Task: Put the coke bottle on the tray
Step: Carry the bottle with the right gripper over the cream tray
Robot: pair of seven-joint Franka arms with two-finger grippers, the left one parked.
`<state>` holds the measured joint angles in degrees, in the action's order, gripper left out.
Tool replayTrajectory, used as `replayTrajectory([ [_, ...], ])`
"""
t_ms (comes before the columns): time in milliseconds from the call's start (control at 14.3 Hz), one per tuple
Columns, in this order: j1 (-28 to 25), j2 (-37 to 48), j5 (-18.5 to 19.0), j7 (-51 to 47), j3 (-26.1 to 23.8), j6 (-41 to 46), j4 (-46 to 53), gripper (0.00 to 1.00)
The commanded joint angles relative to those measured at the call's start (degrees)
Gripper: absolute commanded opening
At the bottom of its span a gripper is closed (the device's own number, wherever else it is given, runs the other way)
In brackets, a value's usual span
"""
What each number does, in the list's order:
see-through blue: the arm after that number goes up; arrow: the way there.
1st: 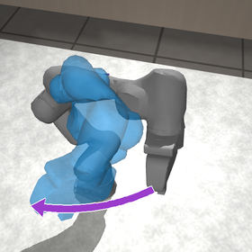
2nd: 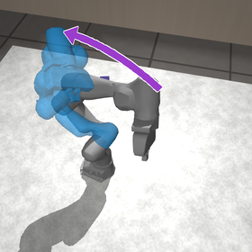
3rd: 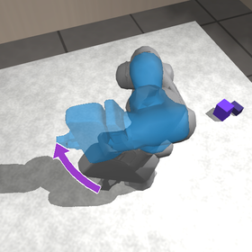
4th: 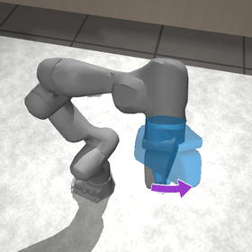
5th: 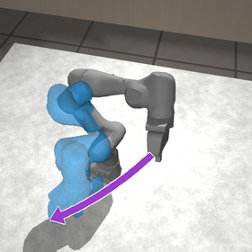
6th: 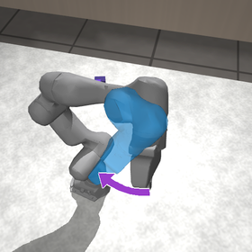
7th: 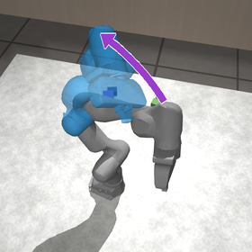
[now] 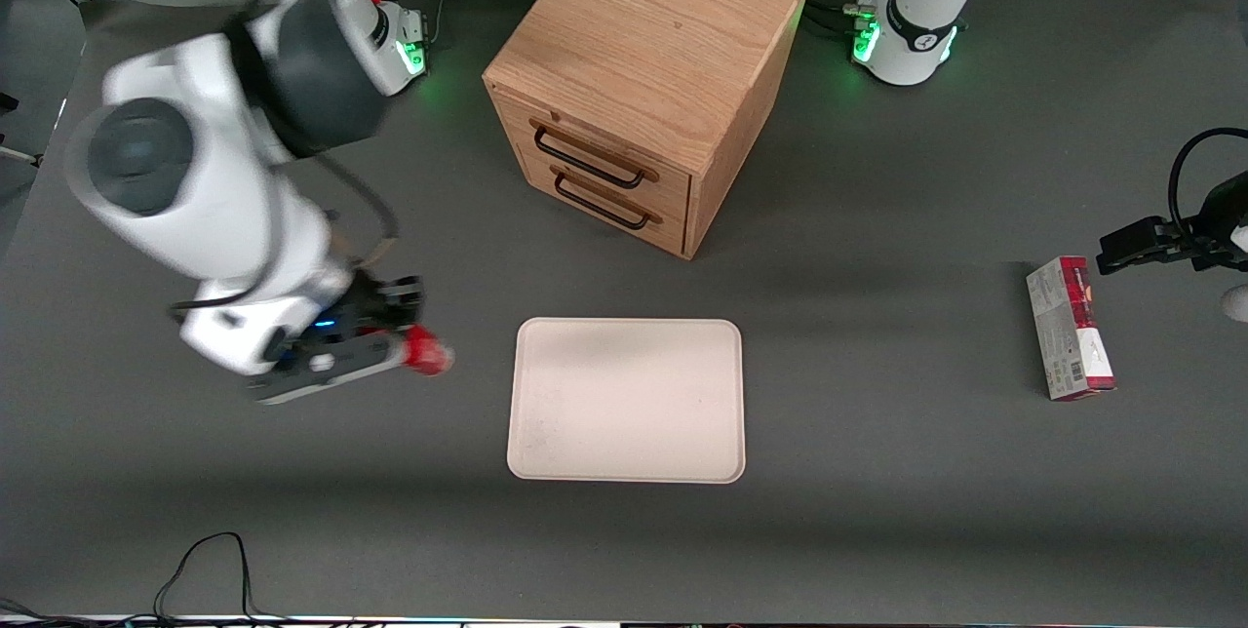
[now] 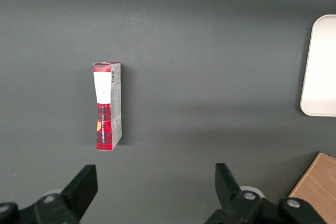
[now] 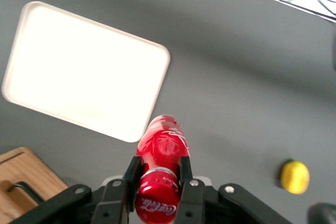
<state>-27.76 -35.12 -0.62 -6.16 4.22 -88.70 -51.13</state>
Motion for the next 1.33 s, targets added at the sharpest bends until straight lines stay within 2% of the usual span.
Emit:
replayTrajectory([
  [0,-3.1,-1.5,-0.1,-1.5,0.8,-1.6,3.5,0.13],
  [558,-3.5,-12.5,0.0,-0.5,1.0,-15.4,2.6,0.13],
  [907,-3.1,-15.8,0.1,-0.4,1.1,-24.9,-3.0,0.13],
  [1256,-3.0,-17.7,0.1,-0.4,1.1,-27.7,-4.8,0.15],
])
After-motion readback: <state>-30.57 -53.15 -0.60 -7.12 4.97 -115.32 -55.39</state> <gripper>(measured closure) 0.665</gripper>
